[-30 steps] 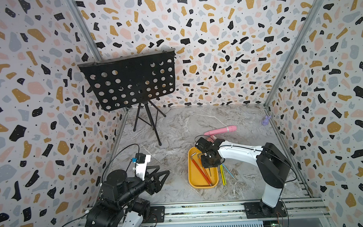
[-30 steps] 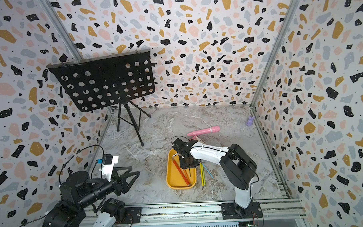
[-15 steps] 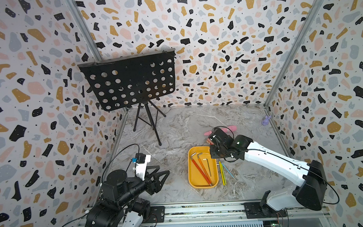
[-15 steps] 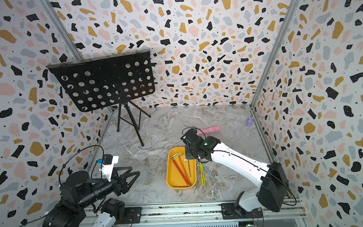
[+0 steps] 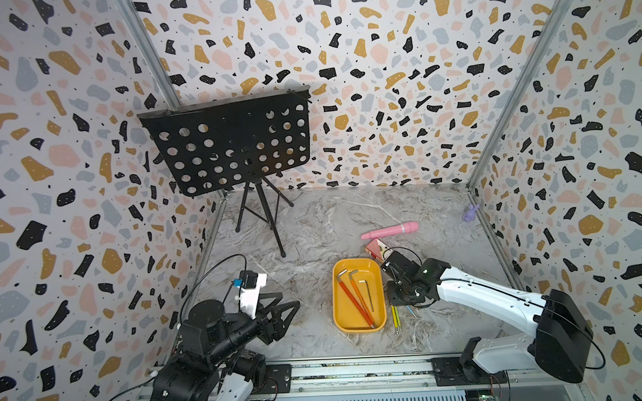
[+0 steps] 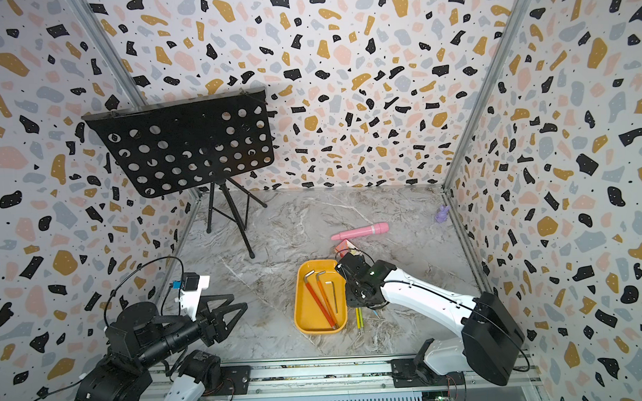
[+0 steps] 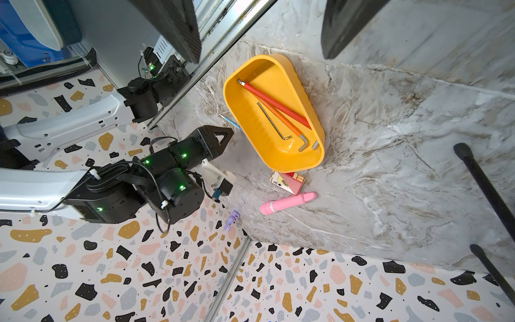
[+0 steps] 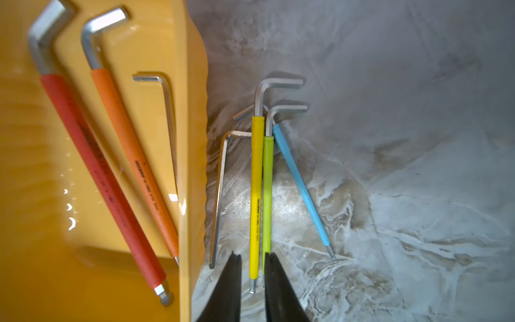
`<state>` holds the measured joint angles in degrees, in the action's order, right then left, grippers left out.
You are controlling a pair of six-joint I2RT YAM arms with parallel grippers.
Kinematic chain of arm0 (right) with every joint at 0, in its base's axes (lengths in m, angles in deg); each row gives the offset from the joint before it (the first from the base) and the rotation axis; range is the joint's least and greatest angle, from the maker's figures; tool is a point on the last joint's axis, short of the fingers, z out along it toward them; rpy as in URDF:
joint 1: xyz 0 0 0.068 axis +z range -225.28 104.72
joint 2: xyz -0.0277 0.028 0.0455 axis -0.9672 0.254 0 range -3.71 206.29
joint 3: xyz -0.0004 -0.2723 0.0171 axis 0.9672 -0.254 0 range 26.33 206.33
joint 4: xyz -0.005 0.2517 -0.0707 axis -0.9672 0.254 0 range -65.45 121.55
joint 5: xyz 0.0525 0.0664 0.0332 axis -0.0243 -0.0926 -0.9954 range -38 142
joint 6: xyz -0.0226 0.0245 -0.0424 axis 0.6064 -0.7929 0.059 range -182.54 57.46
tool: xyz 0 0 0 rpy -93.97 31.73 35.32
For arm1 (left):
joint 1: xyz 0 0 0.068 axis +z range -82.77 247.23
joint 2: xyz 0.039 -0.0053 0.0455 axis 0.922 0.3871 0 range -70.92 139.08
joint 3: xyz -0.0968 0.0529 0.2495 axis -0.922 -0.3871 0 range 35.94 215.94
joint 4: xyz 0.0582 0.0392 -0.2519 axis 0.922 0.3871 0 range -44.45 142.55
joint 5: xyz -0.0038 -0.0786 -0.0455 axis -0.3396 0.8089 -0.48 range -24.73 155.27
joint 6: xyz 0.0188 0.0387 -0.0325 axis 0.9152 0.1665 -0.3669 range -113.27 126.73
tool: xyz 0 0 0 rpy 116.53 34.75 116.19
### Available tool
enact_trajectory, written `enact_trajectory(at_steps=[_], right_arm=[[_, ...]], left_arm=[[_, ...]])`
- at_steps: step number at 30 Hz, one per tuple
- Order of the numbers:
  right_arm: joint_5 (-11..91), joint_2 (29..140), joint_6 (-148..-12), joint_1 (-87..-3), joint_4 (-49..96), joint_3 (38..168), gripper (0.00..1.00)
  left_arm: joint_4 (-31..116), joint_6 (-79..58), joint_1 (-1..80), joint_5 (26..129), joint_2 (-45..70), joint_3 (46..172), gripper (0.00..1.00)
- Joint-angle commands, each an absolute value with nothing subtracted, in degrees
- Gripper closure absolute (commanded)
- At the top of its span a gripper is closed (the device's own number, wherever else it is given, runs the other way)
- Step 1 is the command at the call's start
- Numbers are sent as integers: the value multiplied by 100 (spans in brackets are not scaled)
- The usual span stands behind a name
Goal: Put the hex key on the desktop into the storage box
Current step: Pick up the Allen key from the center of the board.
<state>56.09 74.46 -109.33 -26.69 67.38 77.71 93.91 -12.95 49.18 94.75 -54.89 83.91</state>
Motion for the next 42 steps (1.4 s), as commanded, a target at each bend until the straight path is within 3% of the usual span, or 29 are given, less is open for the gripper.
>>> enact_trajectory(at_steps=[1, 42], right_arm=[[5474, 7562, -10959, -2703, 6535, 7667, 78], [5296, 8611, -11030, -2835, 5966, 7454, 77]], left_arm=[[9112, -1221, 4941, 9507, -5501, 8350, 28], [9110, -1226, 4939, 9524, -5515, 8349, 28]])
